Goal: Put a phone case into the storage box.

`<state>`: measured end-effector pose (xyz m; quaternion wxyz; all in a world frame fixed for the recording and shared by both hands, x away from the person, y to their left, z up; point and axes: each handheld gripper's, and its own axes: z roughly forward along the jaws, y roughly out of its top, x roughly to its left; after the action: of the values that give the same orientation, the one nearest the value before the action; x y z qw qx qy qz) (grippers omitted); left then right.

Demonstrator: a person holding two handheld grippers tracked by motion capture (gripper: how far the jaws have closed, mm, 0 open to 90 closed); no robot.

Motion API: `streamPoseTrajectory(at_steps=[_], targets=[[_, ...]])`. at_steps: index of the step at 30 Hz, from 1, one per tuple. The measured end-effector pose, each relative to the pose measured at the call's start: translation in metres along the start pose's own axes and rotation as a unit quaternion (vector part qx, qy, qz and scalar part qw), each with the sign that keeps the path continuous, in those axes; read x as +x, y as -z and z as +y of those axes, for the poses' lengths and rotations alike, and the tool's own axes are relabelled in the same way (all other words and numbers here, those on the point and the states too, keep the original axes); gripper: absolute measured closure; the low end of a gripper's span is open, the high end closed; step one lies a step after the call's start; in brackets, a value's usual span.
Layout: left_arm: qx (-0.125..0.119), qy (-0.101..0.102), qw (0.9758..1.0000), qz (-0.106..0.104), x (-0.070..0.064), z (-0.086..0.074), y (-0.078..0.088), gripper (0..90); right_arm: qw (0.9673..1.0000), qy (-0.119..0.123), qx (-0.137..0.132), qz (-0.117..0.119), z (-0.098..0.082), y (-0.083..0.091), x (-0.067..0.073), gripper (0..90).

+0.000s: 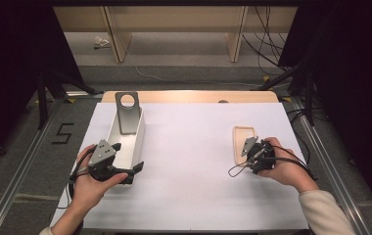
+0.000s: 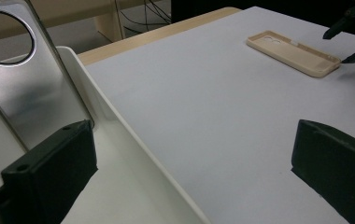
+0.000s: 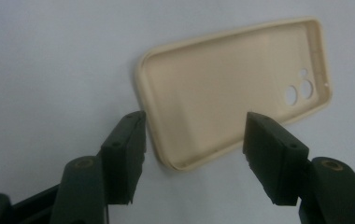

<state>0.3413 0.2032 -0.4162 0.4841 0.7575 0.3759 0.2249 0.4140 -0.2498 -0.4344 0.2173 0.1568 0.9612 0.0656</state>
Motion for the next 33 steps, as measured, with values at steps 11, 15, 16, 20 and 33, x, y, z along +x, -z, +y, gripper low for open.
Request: streamPoseTrajectory(at_steps=[11, 15, 16, 20, 33], targets=[[0.000, 0.000, 1.0000, -0.002, 0.000, 0.000, -0.001, 0.0, 0.9982, 0.050, 0.033, 0.000, 0.007, -0.012, 0.004, 40.4], [0.000, -0.001, 1.0000, -0.002, 0.000, 0.000, -0.001, 0.0, 0.9980, 0.052, 0.037, 0.001, 0.007, -0.014, 0.004, 40.7], [0.000, -0.001, 1.0000, -0.002, -0.001, 0.000, -0.001, 0.0, 0.9980, 0.051, 0.036, 0.002, 0.008, -0.015, 0.004, 40.7], [0.000, -0.001, 1.0000, -0.003, -0.001, 0.000, -0.001, 0.0, 0.9977, 0.057, 0.038, 0.000, 0.008, -0.017, 0.003, 41.9], [0.000, -0.002, 1.0000, -0.006, -0.001, 0.000, -0.001, 0.0, 0.9963, 0.070, 0.049, 0.012, 0.012, -0.021, 0.004, 53.7]])
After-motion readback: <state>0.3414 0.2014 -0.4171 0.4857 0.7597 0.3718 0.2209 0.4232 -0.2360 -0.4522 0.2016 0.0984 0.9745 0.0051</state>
